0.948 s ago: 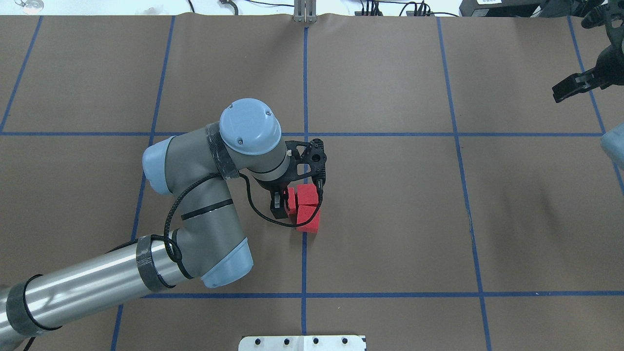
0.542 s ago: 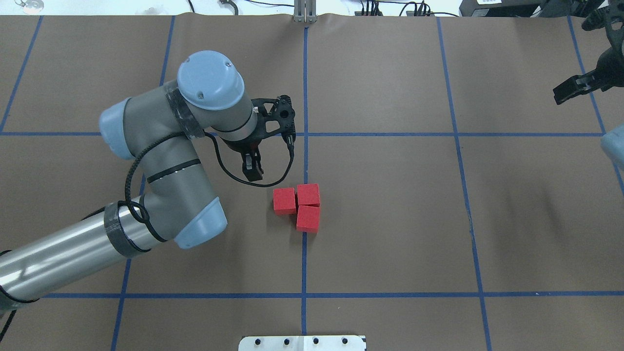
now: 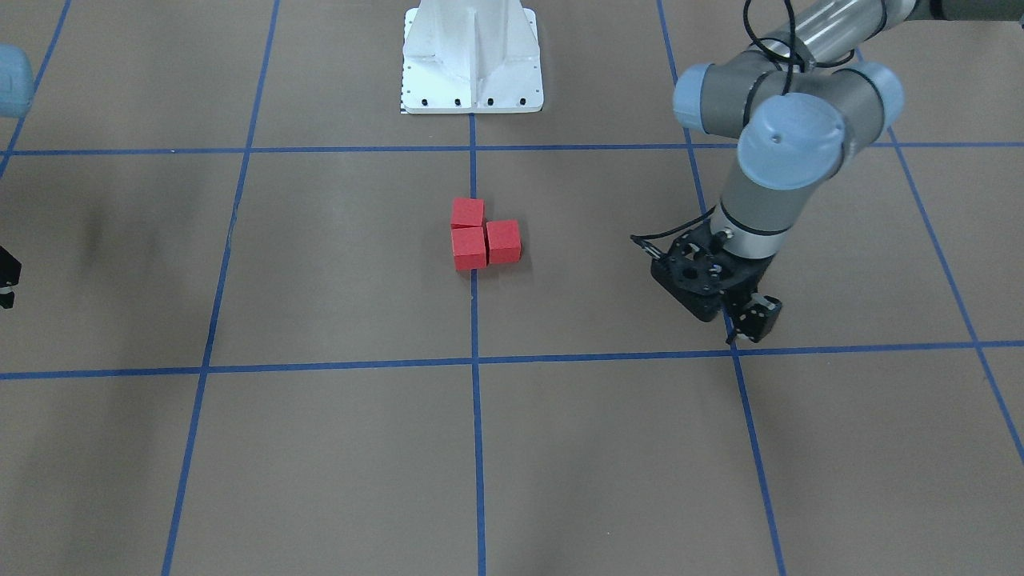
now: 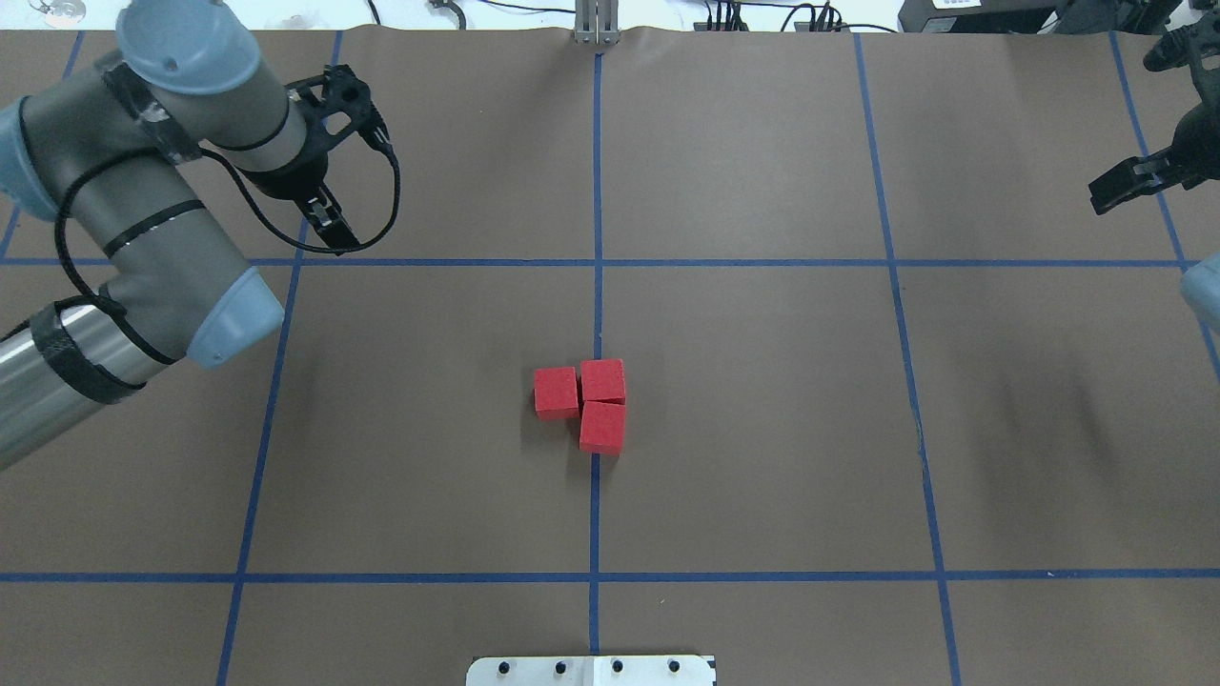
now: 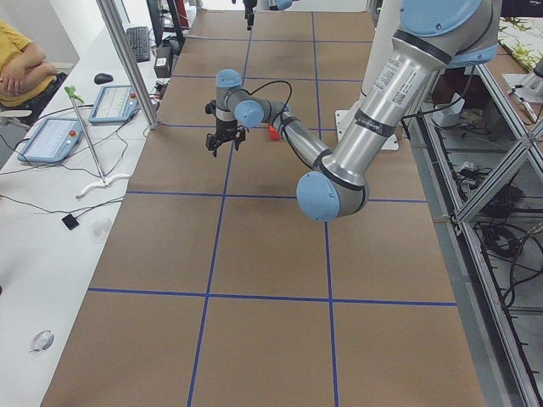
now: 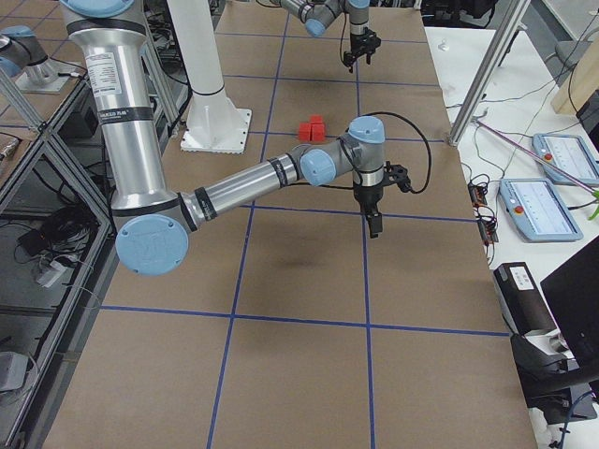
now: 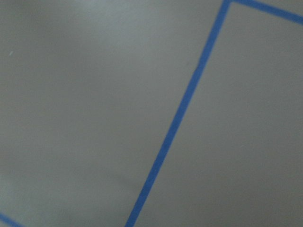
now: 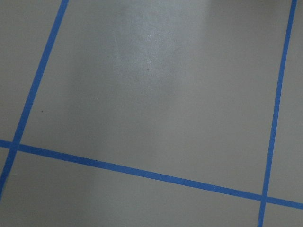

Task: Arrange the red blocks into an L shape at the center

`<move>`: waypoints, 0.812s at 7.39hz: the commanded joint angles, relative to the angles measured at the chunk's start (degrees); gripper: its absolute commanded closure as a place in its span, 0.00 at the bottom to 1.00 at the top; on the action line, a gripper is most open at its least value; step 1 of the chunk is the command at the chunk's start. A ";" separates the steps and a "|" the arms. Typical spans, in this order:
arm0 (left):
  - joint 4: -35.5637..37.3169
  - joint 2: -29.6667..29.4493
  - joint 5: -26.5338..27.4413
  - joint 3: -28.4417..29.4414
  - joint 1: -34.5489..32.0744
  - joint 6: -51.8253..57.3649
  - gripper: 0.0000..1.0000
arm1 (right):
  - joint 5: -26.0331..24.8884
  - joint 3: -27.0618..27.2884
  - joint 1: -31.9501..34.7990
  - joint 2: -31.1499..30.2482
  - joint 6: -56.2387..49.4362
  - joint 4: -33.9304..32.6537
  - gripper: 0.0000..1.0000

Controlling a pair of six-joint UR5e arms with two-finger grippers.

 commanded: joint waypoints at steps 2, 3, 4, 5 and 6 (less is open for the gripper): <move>-1.11 12.87 -12.46 -0.17 -11.55 -8.99 0.00 | 3.33 0.14 1.75 -2.47 -4.15 0.00 0.00; -2.50 15.70 -13.57 -0.25 -14.90 -8.95 0.00 | 4.65 0.23 3.33 -3.96 -6.34 0.00 0.00; -4.69 20.07 -17.32 -0.25 -17.37 -8.95 0.00 | 6.14 0.05 6.13 -5.89 -11.93 0.00 0.00; -7.15 23.51 -18.06 -0.42 -20.44 -8.95 0.00 | 8.50 -0.03 9.55 -8.08 -16.60 0.00 0.00; -9.70 27.29 -18.24 -0.43 -25.35 -8.86 0.00 | 11.14 0.05 13.15 -10.89 -18.73 0.00 0.00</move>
